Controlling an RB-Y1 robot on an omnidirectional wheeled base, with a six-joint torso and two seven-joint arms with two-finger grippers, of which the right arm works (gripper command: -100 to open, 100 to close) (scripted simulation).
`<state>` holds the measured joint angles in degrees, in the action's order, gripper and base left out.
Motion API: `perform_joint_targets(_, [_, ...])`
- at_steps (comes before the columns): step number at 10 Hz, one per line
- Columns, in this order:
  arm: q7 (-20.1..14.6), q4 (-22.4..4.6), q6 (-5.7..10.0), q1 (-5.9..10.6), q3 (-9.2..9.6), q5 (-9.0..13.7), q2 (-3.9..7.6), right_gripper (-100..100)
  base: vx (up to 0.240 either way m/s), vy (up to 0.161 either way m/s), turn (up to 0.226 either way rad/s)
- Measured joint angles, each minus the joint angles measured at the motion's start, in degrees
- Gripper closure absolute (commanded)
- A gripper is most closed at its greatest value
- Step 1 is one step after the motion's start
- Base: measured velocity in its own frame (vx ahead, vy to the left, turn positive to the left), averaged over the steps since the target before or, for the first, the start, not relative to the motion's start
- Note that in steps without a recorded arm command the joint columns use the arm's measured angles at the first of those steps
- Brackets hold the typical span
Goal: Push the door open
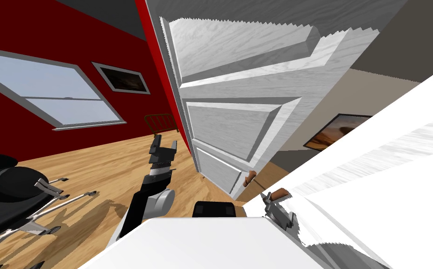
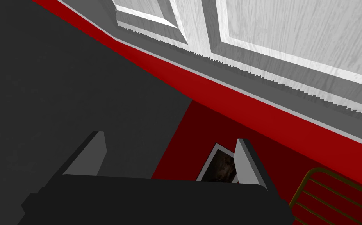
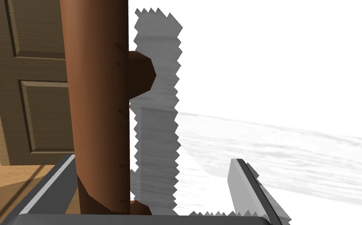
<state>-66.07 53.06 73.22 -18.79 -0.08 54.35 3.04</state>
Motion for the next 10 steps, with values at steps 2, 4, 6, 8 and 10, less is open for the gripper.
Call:
perform_joint_targets(2, [-0.1, -2.1, 0.49, 2.06, -1.01, 0.1, 0.14, 100, -0.019, -0.031, 0.053])
perform_joint_targets(4, [-0.2, -2.0, 0.22, 2.07, -1.46, 0.2, 0.42, 100, 0.013, -0.009, -0.017])
perform_joint_targets(6, [-0.7, -3.4, 1.22, 2.64, -1.44, 0.0, 0.34, 100, 0.008, -0.007, 0.019])
perform_joint_targets(8, [0.4, -0.2, 0.04, 0.79, -1.26, 0.0, 0.06, 100, -0.009, -0.001, -0.011])
perform_joint_targets(10, [0.1, -2.4, 0.99, 2.06, -1.30, -0.2, 0.09, 100, -0.001, -0.006, 0.021])
